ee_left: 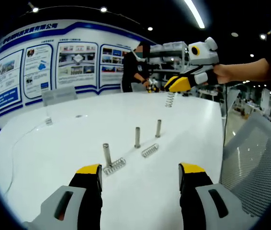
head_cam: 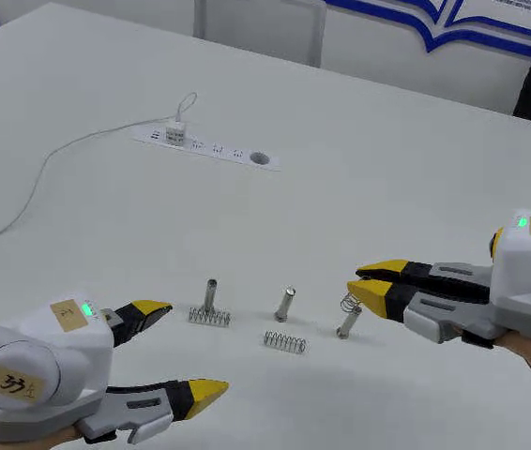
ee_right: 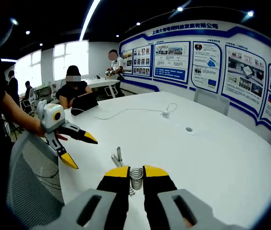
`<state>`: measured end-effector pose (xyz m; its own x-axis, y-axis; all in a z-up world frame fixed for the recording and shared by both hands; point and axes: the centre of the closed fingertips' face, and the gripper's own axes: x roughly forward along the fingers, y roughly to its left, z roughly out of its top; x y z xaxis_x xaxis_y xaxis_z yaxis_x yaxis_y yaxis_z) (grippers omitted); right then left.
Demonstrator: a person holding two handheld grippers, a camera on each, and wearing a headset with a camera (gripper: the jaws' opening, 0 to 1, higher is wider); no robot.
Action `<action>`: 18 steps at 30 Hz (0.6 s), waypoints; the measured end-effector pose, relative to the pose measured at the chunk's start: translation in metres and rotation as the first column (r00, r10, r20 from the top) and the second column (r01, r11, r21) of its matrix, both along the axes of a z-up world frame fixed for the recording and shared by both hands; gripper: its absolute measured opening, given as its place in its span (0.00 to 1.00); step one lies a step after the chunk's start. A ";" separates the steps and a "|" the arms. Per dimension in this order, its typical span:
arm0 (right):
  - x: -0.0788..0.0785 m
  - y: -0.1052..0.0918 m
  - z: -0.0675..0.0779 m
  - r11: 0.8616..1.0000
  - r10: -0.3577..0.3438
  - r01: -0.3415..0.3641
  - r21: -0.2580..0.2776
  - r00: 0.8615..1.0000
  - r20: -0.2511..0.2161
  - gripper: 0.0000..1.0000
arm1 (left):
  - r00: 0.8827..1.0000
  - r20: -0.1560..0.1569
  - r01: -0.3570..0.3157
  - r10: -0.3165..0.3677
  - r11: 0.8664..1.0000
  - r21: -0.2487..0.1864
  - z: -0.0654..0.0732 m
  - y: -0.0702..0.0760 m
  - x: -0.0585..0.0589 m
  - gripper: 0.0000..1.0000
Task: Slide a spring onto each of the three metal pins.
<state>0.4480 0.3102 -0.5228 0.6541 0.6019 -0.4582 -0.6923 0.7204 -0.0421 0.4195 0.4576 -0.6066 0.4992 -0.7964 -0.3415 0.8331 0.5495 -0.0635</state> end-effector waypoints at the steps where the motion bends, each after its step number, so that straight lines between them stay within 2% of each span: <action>1: 0.003 -0.004 0.000 1.000 -0.014 0.014 -0.001 1.000 0.002 0.10 | 1.000 -0.002 -0.001 0.001 1.000 0.004 -0.001 0.001 0.000 0.67; 9: 0.020 -0.029 -0.007 0.996 -0.092 0.092 -0.011 0.996 -0.004 0.10 | 1.000 -0.012 -0.008 0.008 1.000 0.013 -0.006 0.003 0.002 0.66; 18: 0.028 -0.036 -0.026 0.992 -0.125 0.124 -0.022 0.991 -0.039 0.10 | 0.999 -0.024 -0.026 0.027 0.999 0.027 -0.011 0.008 0.005 0.66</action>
